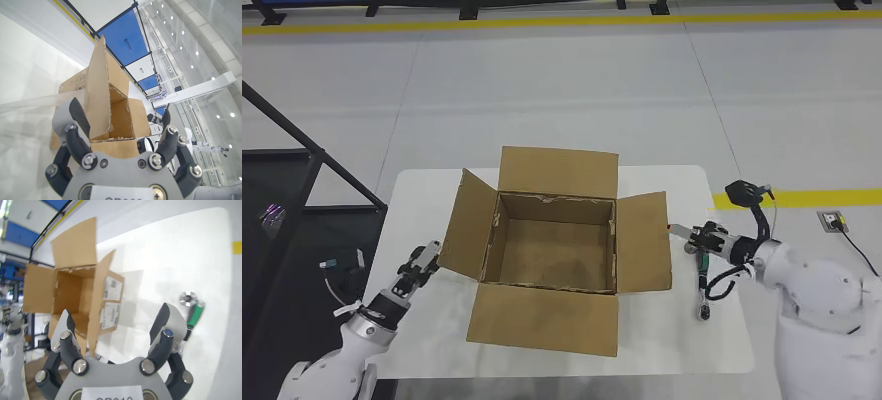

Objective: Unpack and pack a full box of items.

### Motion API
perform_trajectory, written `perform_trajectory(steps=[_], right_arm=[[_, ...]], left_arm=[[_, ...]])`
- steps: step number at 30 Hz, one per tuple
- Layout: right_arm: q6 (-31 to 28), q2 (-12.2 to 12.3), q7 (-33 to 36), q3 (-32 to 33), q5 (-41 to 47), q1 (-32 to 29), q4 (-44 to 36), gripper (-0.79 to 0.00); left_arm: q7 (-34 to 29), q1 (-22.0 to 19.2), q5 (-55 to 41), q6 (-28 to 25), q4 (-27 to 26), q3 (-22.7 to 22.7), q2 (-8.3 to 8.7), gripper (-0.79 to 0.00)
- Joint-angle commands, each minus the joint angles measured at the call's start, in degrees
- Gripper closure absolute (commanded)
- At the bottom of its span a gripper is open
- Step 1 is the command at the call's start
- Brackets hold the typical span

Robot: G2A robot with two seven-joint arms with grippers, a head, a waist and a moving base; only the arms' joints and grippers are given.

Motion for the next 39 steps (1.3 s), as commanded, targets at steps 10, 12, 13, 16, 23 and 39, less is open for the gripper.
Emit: perform_trajectory(steps=[10,12,13,16,23,39], right_arm=[[-3.64,1.55,6.23,-8.55,2.4,8.18,12.23,-0.785],[-4.13,1.71,6.2,-10.01,2.77,9.01,13.64,-0.785],[-4.27,1.8,5.93,-10.62,2.85,9.37,14.23,-0.785],[-4.46,2.02,5.25,-12.4,3.22,10.39,15.92,-0.785],[-5.12,2.43,3.78,-16.51,4.37,12.78,19.12,-0.785],[-5.35,3.14,0.35,-23.95,5.79,17.94,23.86,-0.785]], left_arm=[[11.54,0.87,-1.16,-0.8,1.39,-3.51,-0.56,-0.785],[13.06,0.77,-2.71,-0.72,1.49,-3.46,-0.73,-0.785],[13.06,0.77,-2.71,-0.72,1.49,-3.46,-0.73,-0.785],[13.06,0.77,-2.71,-0.72,1.49,-3.46,-0.73,-0.785],[13.06,0.77,-2.71,-0.72,1.49,-3.46,-0.73,-0.785],[13.06,0.77,-2.71,-0.72,1.49,-3.46,-0.73,-0.785]])
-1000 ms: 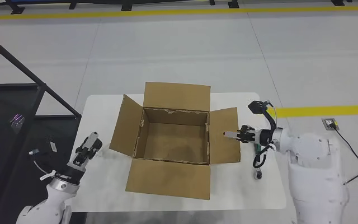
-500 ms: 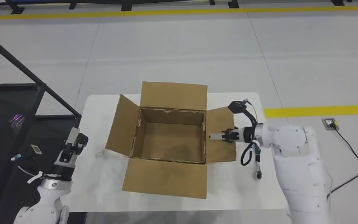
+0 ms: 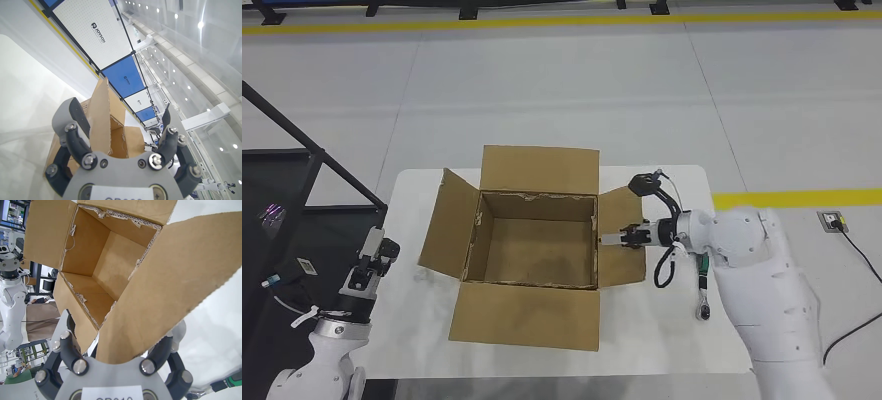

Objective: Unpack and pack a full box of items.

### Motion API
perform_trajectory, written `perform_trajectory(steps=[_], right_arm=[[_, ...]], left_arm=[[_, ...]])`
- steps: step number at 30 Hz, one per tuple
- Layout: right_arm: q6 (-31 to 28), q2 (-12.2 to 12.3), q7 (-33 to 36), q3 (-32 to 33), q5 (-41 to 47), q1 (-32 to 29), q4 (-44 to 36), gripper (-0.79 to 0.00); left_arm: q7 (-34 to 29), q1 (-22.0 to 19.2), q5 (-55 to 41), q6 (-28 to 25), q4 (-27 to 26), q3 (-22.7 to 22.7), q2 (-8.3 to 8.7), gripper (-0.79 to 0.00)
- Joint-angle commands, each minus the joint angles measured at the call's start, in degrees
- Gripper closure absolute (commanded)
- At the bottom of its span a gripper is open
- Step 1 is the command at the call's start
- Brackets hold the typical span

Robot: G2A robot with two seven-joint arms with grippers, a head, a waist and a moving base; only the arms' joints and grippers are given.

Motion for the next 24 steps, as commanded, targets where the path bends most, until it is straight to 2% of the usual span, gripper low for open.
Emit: perform_trajectory(steps=[1,9,16,24], right_arm=[[0.24,0.2,-0.47,-0.19,0.08,0.07,0.0,-0.785],[1.99,1.48,-3.6,1.49,-1.06,-1.8,-2.63,-0.785],[3.29,3.42,-6.63,6.9,-6.04,-8.54,-12.58,-0.785],[3.29,3.42,-6.63,6.9,-6.04,-8.54,-12.58,-0.785]], left_arm=[[0.0,0.0,0.0,0.0,0.0,0.0,0.0,-0.785],[1.03,0.29,-0.57,-1.15,-0.86,-0.3,-0.24,-0.785],[1.8,0.72,-1.37,-1.2,-0.71,-1.72,-0.39,-0.785],[1.8,0.72,-1.37,-1.2,-0.71,-1.72,-0.39,-0.785]])
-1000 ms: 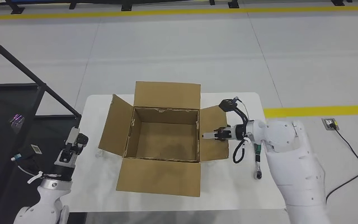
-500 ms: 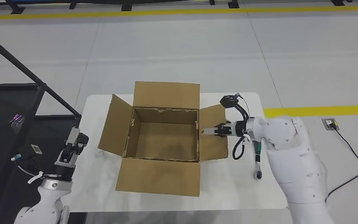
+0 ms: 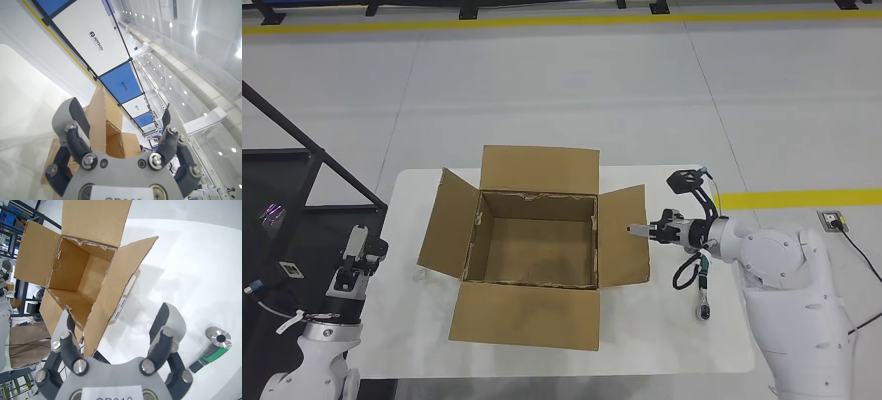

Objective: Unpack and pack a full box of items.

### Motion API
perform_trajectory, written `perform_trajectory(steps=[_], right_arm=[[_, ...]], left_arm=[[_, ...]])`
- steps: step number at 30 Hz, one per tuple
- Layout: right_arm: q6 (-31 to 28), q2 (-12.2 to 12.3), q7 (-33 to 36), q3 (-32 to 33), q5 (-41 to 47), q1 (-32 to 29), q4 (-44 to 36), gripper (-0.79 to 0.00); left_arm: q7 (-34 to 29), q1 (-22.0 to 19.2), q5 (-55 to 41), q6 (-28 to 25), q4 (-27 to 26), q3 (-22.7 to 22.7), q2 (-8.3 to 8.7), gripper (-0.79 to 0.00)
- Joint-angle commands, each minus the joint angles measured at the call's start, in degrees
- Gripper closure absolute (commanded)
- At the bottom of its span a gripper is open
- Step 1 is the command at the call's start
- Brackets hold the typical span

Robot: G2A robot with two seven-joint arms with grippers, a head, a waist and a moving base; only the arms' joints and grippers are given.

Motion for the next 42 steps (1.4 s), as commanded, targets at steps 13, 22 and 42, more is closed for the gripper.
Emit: perform_trajectory(steps=[13,22,42], right_arm=[[5.26,1.06,-3.95,1.52,-8.18,-2.78,-1.79,-0.785],[9.47,3.34,-1.51,9.25,-17.84,-11.46,-7.82,-0.785],[9.93,4.65,8.44,7.85,-28.19,-12.36,-4.36,-0.785]], left_arm=[[1.31,0.82,-0.31,0.33,0.17,-0.74,-0.25,-0.785],[1.11,0.13,0.24,0.11,0.57,-0.34,-0.5,-0.785],[0.86,-0.65,0.73,0.59,0.63,0.01,-0.59,-0.785]])
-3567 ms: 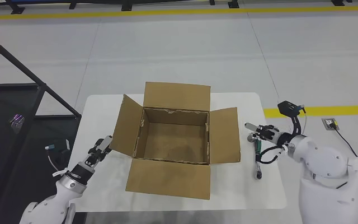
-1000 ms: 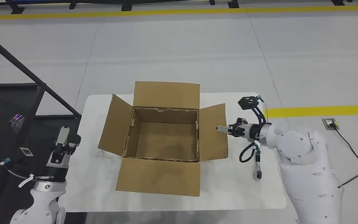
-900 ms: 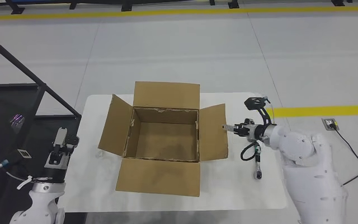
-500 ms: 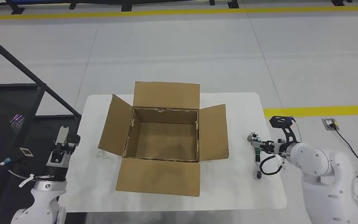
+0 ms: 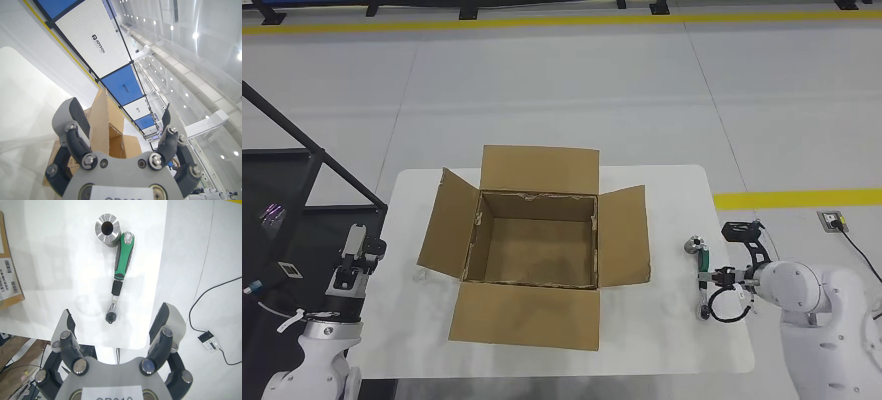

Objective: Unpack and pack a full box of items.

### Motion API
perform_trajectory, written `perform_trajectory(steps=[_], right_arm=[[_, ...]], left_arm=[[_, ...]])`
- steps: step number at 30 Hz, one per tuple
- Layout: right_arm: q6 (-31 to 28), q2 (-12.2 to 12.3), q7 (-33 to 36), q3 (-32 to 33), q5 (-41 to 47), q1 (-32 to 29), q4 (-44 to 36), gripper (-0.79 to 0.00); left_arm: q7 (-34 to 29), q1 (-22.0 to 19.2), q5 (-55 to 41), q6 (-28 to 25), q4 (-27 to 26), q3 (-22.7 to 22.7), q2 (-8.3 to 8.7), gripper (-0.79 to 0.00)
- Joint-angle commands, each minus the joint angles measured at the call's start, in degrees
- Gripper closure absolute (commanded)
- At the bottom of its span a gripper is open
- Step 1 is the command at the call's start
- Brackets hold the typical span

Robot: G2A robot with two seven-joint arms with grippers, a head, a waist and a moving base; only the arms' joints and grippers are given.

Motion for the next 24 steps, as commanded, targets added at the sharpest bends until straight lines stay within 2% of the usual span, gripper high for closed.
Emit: perform_trajectory(steps=[1,4,10,21,22,24], right_arm=[[-0.09,0.0,-1.82,-1.96,-2.44,-0.69,-0.06,-0.785],[1.25,0.03,1.28,-5.22,-7.18,0.8,1.46,-0.785],[3.02,-0.18,4.05,-8.71,-8.44,4.43,6.86,-0.785],[4.37,-0.42,-0.39,-9.97,-4.3,7.21,16.41,-0.785],[4.43,-0.43,-0.87,-9.87,-3.57,7.3,16.96,-0.754],[4.62,-0.38,-1.79,-9.62,-2.79,7.43,17.82,-0.637]], left_arm=[[0.0,0.0,0.0,0.0,0.0,0.0,0.0,-0.785],[0.0,0.0,0.0,0.0,0.0,0.0,0.0,-0.785],[0.0,0.0,0.0,0.0,0.0,0.0,0.0,-0.785],[0.0,0.0,0.0,0.0,0.0,0.0,0.0,-0.785],[0.0,0.0,0.0,0.0,0.0,0.0,0.0,-0.785],[0.0,0.0,0.0,0.0,0.0,0.0,0.0,-0.785]])
